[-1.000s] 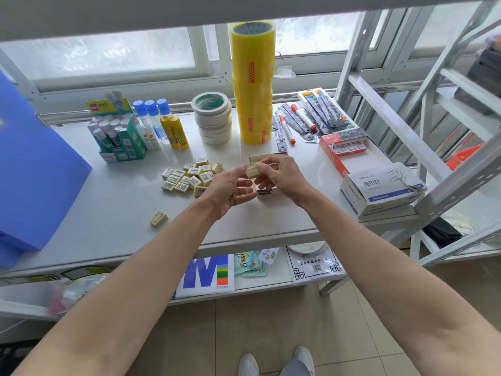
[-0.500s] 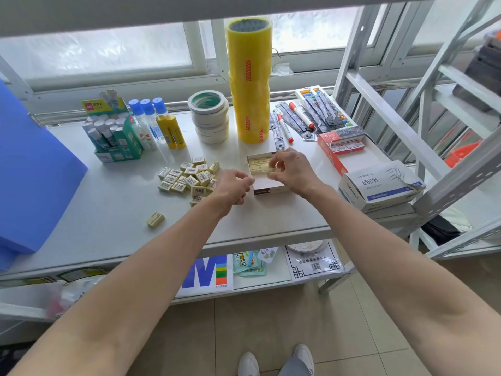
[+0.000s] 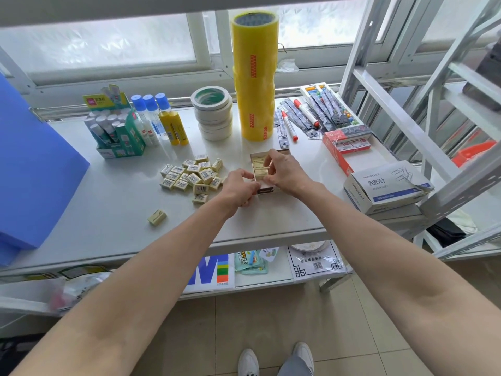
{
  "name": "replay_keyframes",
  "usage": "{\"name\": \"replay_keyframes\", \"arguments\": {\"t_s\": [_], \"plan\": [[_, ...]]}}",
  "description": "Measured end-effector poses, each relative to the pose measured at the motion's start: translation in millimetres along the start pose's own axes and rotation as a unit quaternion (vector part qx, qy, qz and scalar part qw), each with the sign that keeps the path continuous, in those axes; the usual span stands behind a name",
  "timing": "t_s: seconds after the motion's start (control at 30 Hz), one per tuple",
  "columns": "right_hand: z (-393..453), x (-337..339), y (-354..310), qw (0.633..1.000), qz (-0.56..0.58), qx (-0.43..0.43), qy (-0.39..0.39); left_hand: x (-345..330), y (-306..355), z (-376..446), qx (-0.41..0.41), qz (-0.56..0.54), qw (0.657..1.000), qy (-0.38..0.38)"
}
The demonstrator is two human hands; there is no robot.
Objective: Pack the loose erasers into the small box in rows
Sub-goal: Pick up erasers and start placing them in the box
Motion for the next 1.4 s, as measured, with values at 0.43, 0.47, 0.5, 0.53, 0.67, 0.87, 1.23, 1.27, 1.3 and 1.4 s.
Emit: {"name": "replay_keyframes", "arguments": {"t_s": [0.43, 0.47, 0.5, 0.53, 0.67, 0.87, 1.23, 1.27, 1.3, 1.4], "plan": [[-5.4, 8.0, 2.1, 0.999, 0.034, -0.011, 0.031, 6.8, -6.4, 3.0, 0.019, -0.072, 0.997, 0.001], [-7.2, 12.3, 2.2, 0.998, 0.042, -0.012, 0.046, 10.4, -7.4, 2.8, 0.026, -0.107, 0.994, 0.009], [-8.9, 17.0, 1.3, 0.997, 0.049, -0.011, 0.065, 13.4, -8.1, 2.2, 0.031, -0.156, 0.987, 0.013], [-11.0, 21.3, -0.7, 0.995, 0.057, -0.006, 0.083, 14.9, -7.9, 1.2, 0.035, -0.224, 0.974, 0.008], [-21.0, 28.2, -24.6, 0.984, 0.134, 0.034, 0.108, 12.0, -1.3, -2.3, 0.029, -0.514, 0.855, -0.058], [-26.6, 4.5, -65.1, 0.972, 0.213, 0.094, -0.023, 8.1, 6.7, -7.5, 0.032, -0.617, 0.777, -0.120], [-29.9, -11.5, -70.8, 0.975, 0.197, 0.101, -0.037, 11.6, 9.7, -8.2, 0.004, -0.571, 0.807, -0.148], [-30.3, -8.2, -71.1, 0.975, 0.195, 0.104, -0.026, 12.5, 7.6, -7.9, 0.001, -0.551, 0.822, -0.144], [-30.6, -4.9, -71.1, 0.975, 0.192, 0.108, -0.014, 13.9, 5.6, -7.8, -0.006, -0.522, 0.842, -0.136], [-32.2, 6.0, -67.2, 0.980, 0.168, 0.106, 0.031, 19.0, 2.5, -11.1, -0.045, -0.407, 0.905, -0.113]]}}
Point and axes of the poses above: each hand's wrist, its own z-axis towards the middle knuckle, its own x-axis out of the back of the hand, y = z × x, the point moved 9 cm from there along z, towards the middle knuckle, and after that the axes turned 9 degrees about z, right-handed, at the moved point
